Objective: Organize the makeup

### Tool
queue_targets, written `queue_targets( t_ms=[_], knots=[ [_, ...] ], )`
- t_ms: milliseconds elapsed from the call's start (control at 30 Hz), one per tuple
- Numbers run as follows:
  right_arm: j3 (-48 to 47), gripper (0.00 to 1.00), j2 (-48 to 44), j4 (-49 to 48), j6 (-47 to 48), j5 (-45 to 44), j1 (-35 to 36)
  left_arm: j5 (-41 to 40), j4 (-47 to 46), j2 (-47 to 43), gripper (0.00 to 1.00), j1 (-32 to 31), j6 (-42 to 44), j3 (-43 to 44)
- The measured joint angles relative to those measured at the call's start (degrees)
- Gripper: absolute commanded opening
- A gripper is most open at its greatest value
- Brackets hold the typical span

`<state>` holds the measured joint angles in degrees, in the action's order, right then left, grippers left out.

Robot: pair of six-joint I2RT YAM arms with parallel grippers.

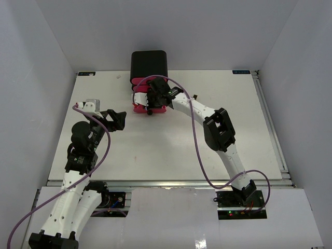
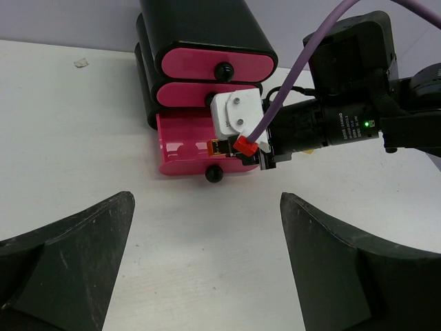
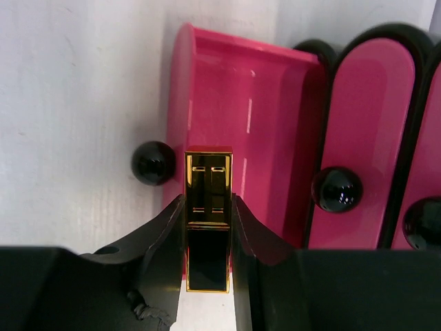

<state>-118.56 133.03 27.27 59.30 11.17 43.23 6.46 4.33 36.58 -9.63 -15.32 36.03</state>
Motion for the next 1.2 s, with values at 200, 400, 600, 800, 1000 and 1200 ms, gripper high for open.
queue_targets(
  t_ms=[200, 400, 600, 800, 1000, 1200],
  knots=[
    [0.00, 0.15, 0.60, -1.16, 1.18, -2.44, -1.26, 0.00, -0.01, -0.06, 0.98, 0.00, 0.05, 0.00],
    [0.10, 0.39, 1.35, -2.62, 1.13, -3.12, -2.40, 0.02, 0.01, -0.07, 0.98, 0.00, 0.07, 0.00],
    [1.05, 0.49, 1.51, -3.49, 0.03, -3.14, -2.97, 0.02, 0.00, -0.09, 0.98, 0.00, 0.07, 0.00],
    [1.65, 0.53, 1.44, -4.76, -2.25, -2.13, -3.10, 0.02, 0.01, -0.11, 0.98, 0.00, 0.07, 0.00],
    [5.84, 0.52, -1.68, -4.62, -9.09, 4.04, -4.58, 0.02, 0.01, -0.20, 0.98, 0.00, 0.07, 0.00],
    [10.33, 0.52, -9.78, -5.94, -25.24, 16.27, -12.85, 0.11, 0.01, -0.50, 0.98, 0.00, 0.07, 0.00]
  ],
)
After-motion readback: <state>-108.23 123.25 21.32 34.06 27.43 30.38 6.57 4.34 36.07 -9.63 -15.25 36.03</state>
